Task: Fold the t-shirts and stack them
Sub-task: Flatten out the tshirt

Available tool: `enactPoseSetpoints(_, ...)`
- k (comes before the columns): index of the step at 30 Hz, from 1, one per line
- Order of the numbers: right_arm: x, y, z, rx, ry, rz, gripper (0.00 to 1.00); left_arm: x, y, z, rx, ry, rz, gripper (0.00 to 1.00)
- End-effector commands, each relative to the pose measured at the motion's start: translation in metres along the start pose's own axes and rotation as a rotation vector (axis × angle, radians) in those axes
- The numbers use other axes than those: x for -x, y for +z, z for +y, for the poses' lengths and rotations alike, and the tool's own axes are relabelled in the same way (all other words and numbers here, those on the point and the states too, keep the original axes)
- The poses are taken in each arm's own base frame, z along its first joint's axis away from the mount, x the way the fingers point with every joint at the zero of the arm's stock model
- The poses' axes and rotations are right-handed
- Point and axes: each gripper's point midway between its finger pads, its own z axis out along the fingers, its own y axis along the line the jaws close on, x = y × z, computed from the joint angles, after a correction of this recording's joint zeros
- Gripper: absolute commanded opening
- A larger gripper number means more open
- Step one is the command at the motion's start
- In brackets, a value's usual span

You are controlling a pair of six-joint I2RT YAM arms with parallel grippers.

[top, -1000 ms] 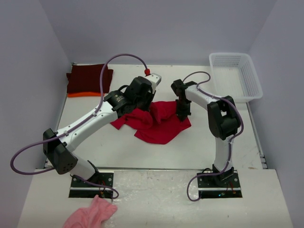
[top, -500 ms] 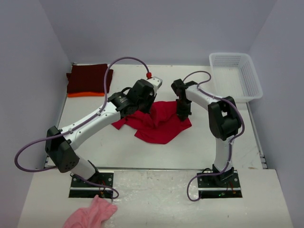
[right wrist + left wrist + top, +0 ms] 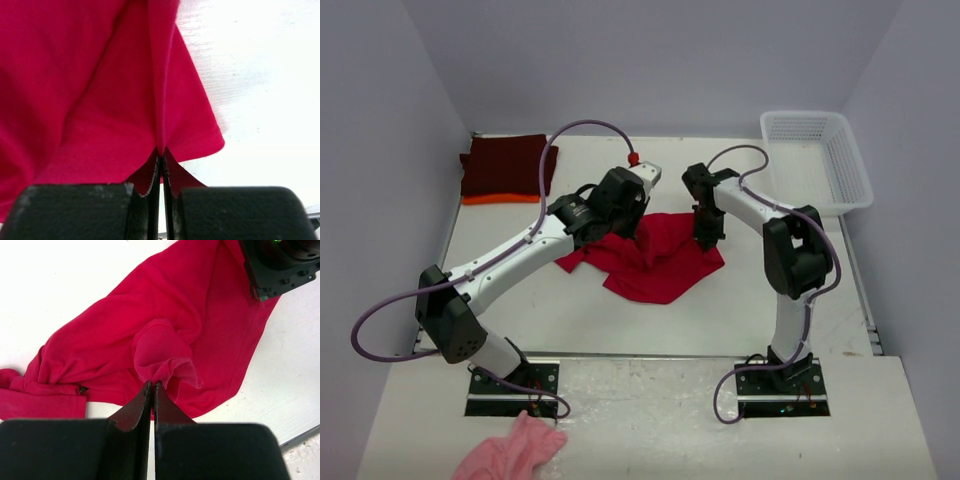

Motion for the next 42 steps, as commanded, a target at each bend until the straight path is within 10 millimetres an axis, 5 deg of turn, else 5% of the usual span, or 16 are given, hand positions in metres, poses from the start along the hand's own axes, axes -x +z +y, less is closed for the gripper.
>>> enactPoseSetpoints(1,0.014,-0.039,-0.008,0.012,0.037,-0.117,0.00,0.011,0.000,0.006,0.022,-0.016,-0.046,0.00)
enactPoseSetpoints(12,0.066,-0.154,-0.028,0.118,0.028,-0.513,0.00,0.057,-0.059,0.040,0.184,-0.097,-0.166,0.00)
enactPoseSetpoints(19,0.085,-0.221,-0.064,0.124,0.043,-0.744,0.00,0.101,-0.105,0.056,0.253,-0.127,-0.253,0.00)
enactPoseSetpoints(23,0.096,-0.285,-0.094,0.169,0.079,-0.883,0.00,0.120,-0.133,0.070,0.324,-0.123,-0.262,0.00)
enactPoseSetpoints(25,0.096,-0.301,-0.108,0.156,0.073,-0.899,0.00,0.136,-0.157,0.081,0.363,-0.145,-0.311,0.00)
enactPoseSetpoints(32,0.089,-0.382,-0.123,0.220,0.063,-1.055,0.00,0.143,-0.209,0.106,0.444,-0.229,-0.413,0.00)
enactPoseSetpoints(34,0.084,-0.394,-0.123,0.245,0.057,-1.075,0.00,0.141,-0.213,0.107,0.437,-0.231,-0.441,0.00)
enactPoseSetpoints(35,0.082,-0.403,-0.123,0.258,0.056,-1.095,0.00,0.150,-0.235,0.108,0.411,-0.266,-0.535,0.00)
enactPoseSetpoints(42,0.046,-0.447,-0.126,0.356,0.008,-1.201,0.00,0.160,-0.298,0.125,0.417,-0.279,-0.750,0.00)
